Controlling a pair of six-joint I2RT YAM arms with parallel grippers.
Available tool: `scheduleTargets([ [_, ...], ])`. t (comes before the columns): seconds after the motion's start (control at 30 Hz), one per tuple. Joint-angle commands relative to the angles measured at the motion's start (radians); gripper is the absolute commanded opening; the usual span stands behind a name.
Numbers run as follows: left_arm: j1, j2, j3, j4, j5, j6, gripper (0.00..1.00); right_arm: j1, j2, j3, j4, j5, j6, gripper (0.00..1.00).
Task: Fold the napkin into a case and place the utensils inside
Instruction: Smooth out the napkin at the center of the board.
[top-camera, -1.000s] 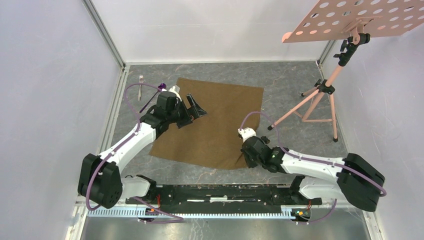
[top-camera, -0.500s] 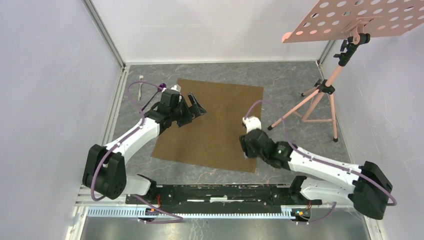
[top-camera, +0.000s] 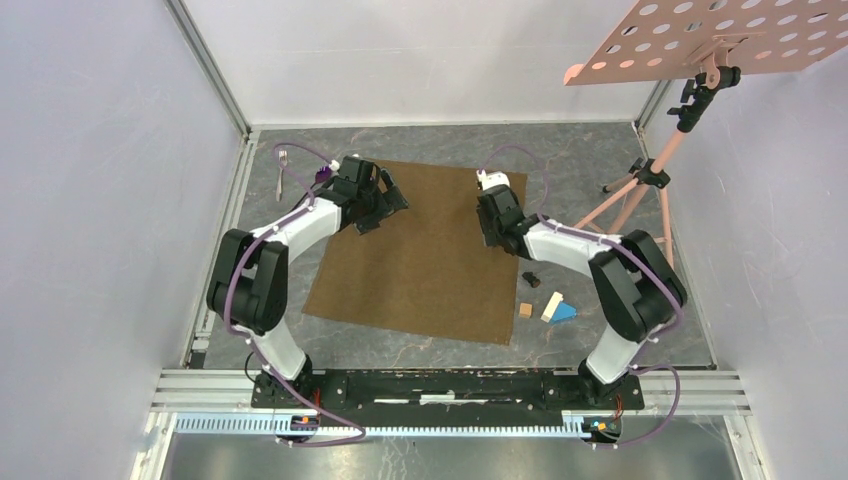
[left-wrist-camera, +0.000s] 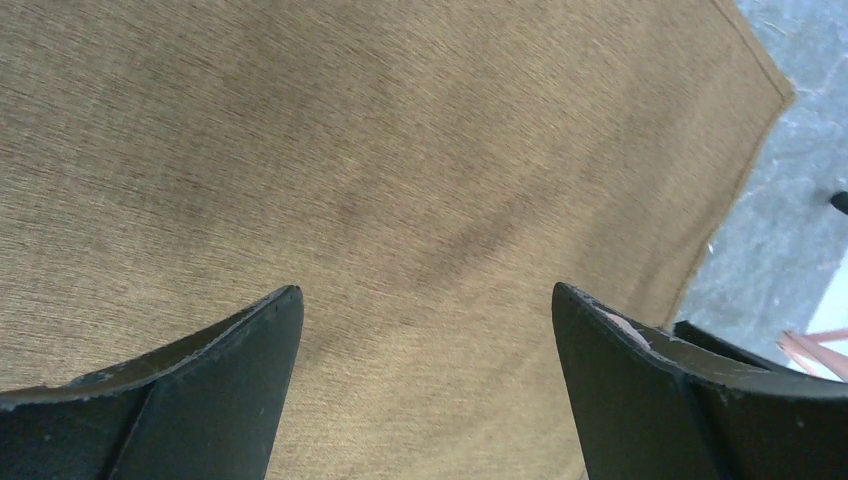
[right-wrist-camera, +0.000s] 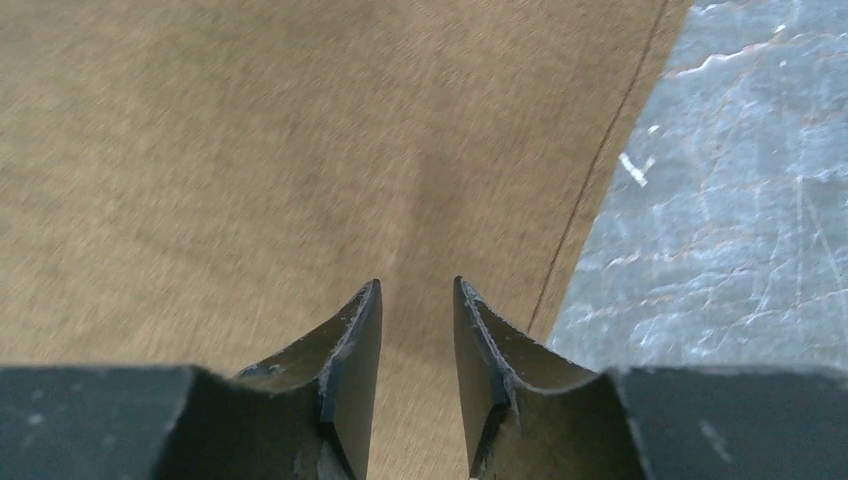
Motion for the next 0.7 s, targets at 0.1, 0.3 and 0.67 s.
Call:
scheduleTargets([
  [0.1, 0.024, 0.091, 0.052, -0.009, -0.085, -0.022, 1.0, -0.083, 0.128, 0.103, 0.082, -0.007, -0.054, 0.38],
  [0.3, 0.041, 0.163, 0.155, -0.097, -0.072, 0.069, 1.0, -0.074, 0.146, 0.138, 0.009, 0.035, -0.093, 0.45],
  [0.67, 0.039, -0.352, -0.043, -0.186, 0.008, 0.209, 1.0, 0.211, -0.376, -0.06, -0.386, -0.181, 0.197, 0.73],
])
